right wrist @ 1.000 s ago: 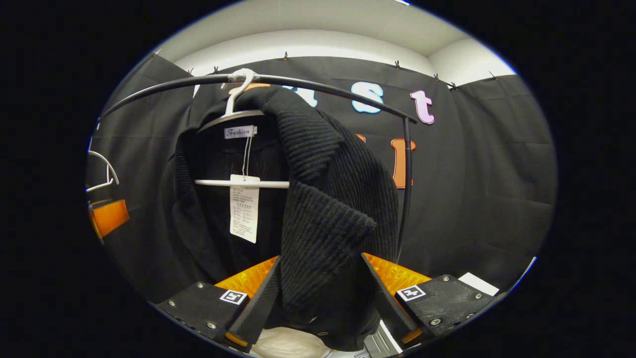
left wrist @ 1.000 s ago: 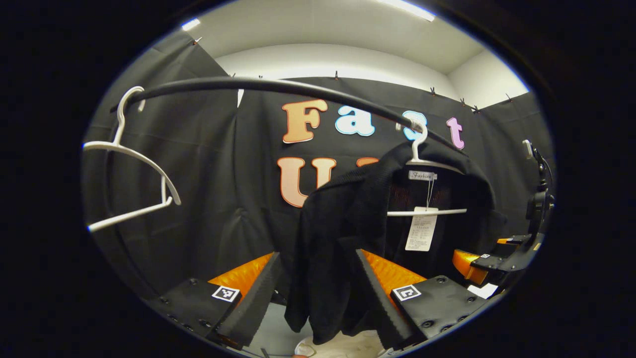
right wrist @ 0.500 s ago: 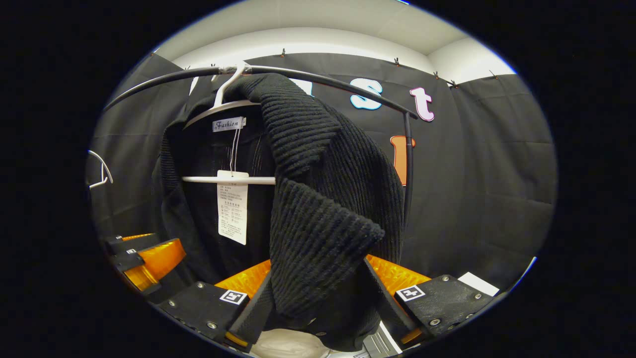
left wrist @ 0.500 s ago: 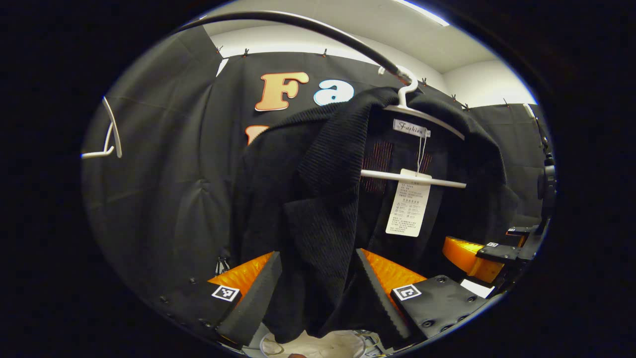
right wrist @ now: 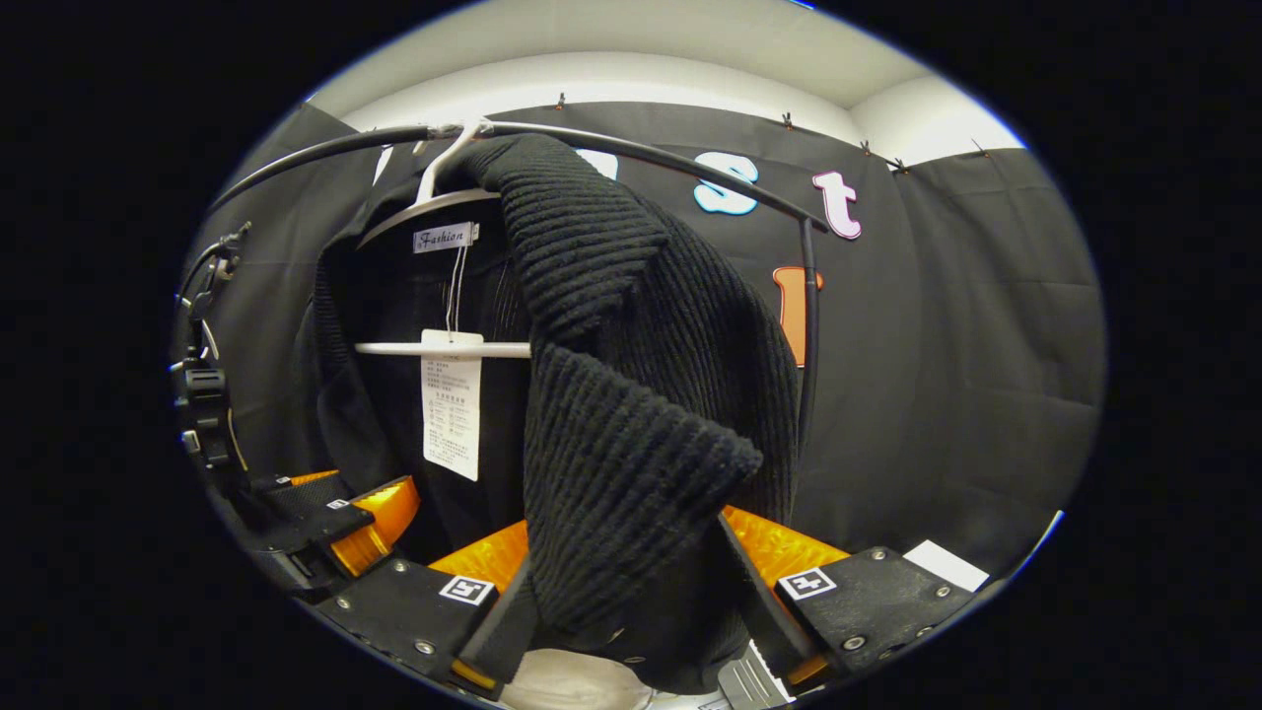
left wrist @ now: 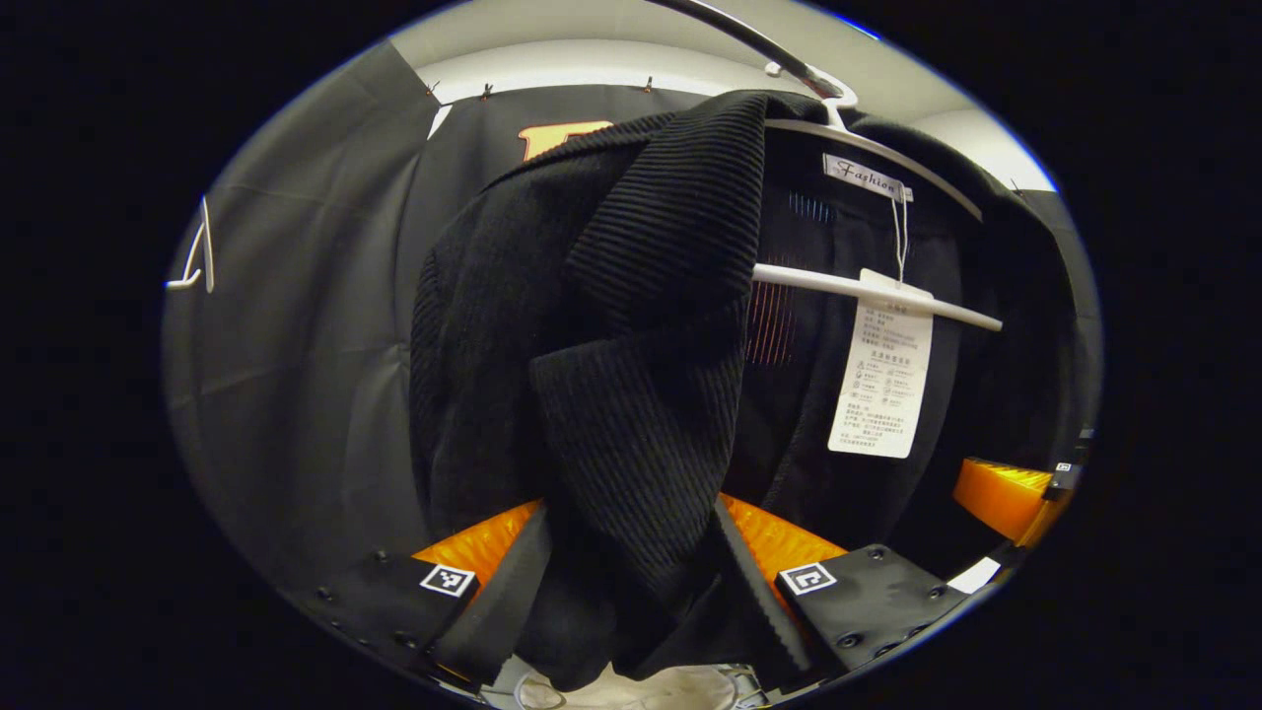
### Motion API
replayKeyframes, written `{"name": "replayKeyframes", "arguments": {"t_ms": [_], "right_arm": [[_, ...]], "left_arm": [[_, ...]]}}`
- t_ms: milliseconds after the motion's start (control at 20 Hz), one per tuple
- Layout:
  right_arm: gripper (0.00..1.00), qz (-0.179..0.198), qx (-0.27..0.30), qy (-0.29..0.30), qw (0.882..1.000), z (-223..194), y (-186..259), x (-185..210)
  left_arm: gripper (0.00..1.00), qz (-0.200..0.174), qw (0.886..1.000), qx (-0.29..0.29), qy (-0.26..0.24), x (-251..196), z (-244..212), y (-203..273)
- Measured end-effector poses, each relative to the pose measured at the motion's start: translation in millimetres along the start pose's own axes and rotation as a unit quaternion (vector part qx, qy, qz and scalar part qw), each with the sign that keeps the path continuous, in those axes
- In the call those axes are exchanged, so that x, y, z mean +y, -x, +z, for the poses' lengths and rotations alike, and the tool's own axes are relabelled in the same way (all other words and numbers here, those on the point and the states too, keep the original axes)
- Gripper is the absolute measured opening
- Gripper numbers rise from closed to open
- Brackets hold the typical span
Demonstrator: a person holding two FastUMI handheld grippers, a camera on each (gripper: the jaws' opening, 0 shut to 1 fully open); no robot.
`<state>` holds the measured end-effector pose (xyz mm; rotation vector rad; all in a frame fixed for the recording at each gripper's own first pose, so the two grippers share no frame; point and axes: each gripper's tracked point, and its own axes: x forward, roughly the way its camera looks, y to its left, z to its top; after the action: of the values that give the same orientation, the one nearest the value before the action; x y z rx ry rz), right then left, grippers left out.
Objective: Grasp the clothes on the hanger with both hands and then place them into the laundry hamper below.
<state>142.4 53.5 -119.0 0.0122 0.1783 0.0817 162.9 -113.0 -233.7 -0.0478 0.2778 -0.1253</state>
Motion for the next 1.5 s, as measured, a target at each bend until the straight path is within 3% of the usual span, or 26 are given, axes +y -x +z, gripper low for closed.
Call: {"name": "replayKeyframes", "arguments": {"t_ms": [100, 200, 250, 300, 350, 500, 550, 700, 750, 800, 1100, 1150, 1250, 1500], "right_arm": [[0.84, 0.007, 0.002, -0.001, 1.000, -1.9, 0.8, 3.2], [0.70, 0.012, 0.004, -0.002, 1.000, -2.8, 1.6, 3.4], [0.62, 0.014, 0.004, -0.002, 1.000, -2.5, 3.5, 3.6], [0.65, 0.020, 0.003, -0.001, 1.000, -1.3, 4.7, 4.4], [0.48, 0.024, 0.000, 0.002, 1.000, -0.2, 4.7, 4.9], [0.23, 0.027, -0.010, 0.013, 0.999, 7.7, 10.7, 1.1], [0.14, 0.034, -0.013, 0.015, 0.999, 12.0, 14.8, 0.3], [0.08, 0.040, -0.026, 0.035, 0.998, 27.1, 28.3, -1.9], [0.12, 0.035, -0.032, 0.046, 0.998, 33.8, 32.8, -8.4], [0.06, 0.030, -0.037, 0.051, 0.998, 40.6, 37.7, -14.2], [0.04, -0.001, -0.087, 0.055, 0.995, 99.0, 60.5, -53.9], [0.00, -0.004, -0.096, 0.059, 0.994, 109.8, 64.2, -60.4], [0.04, -0.003, -0.108, 0.063, 0.992, 128.0, 62.8, -69.8], [0.04, -0.014, -0.121, 0.081, 0.989, 157.3, 44.6, -103.6]], "left_arm": [[0.96, 0.001, 1.000, 0.002, -0.002, 3.8, -1.3, -3.2], [0.89, 0.005, 1.000, 0.001, -0.002, 10.2, 1.5, -4.3], [0.80, 0.008, 1.000, 0.000, -0.002, 14.9, 3.4, -3.2], [0.72, 0.015, 1.000, -0.003, -0.005, 19.8, 5.7, -1.8], [0.55, 0.022, 1.000, -0.005, -0.011, 25.2, 8.2, 0.9], [0.27, 0.043, 0.998, -0.012, -0.037, 43.0, 19.9, 10.0], [0.12, 0.052, 0.997, -0.013, -0.046, 50.8, 23.8, 15.3], [0.13, 0.059, 0.996, -0.021, -0.057, 61.6, 38.2, 26.8], [0.13, 0.062, 0.996, -0.025, -0.062, 64.7, 43.3, 30.9], [0.13, 0.065, 0.995, -0.027, -0.066, 69.0, 49.9, 35.9], [0.11, 0.104, 0.990, -0.067, -0.075, 102.9, 100.0, 64.4], [0.11, 0.114, 0.987, -0.077, -0.081, 109.0, 110.4, 68.5], [0.14, 0.128, 0.983, -0.093, -0.096, 122.0, 126.3, 76.1], [0.13, 0.140, 0.981, -0.101, -0.094, 124.9, 139.2, 82.1]]}}
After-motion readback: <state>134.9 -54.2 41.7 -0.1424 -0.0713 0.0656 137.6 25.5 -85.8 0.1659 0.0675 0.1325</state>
